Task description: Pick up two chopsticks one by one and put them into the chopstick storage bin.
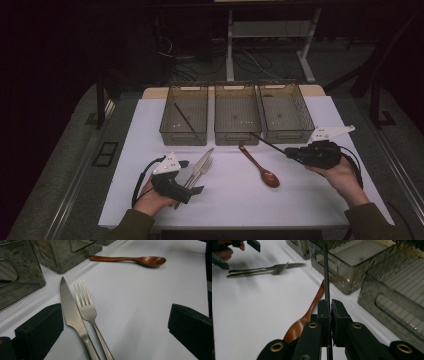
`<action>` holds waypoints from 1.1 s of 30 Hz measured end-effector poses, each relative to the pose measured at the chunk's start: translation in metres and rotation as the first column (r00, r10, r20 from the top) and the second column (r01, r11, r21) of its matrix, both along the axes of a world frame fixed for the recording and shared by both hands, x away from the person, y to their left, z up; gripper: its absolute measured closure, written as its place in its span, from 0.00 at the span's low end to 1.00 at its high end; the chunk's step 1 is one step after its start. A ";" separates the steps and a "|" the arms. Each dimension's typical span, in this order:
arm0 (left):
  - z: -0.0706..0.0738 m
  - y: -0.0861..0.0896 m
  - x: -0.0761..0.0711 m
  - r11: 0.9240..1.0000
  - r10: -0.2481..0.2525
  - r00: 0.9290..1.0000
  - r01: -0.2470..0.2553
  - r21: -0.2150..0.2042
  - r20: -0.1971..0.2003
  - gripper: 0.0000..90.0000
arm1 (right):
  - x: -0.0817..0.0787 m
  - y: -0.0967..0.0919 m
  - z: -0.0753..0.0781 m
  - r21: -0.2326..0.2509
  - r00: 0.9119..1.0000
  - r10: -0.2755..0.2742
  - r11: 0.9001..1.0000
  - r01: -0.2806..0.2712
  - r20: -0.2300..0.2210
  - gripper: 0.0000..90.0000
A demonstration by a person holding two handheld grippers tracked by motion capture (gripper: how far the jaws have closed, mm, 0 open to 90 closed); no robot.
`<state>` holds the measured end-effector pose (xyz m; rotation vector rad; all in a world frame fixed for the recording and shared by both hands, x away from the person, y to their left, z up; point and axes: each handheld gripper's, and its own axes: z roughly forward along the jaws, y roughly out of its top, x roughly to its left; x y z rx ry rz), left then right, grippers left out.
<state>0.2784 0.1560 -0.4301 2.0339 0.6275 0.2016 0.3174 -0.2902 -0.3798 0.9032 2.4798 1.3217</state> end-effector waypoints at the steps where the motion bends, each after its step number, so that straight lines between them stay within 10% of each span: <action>1: 0.000 0.000 0.000 1.000 0.000 1.000 0.000 -0.001 0.000 0.00 | 0.002 0.003 0.001 0.000 1.000 -0.002 1.000 0.002 0.001 0.95; 33: 0.000 -0.001 0.000 1.000 -0.013 1.000 0.013 -0.010 -0.001 0.00 | 0.081 0.121 0.029 -0.044 1.000 -0.027 0.999 0.026 -0.015 0.95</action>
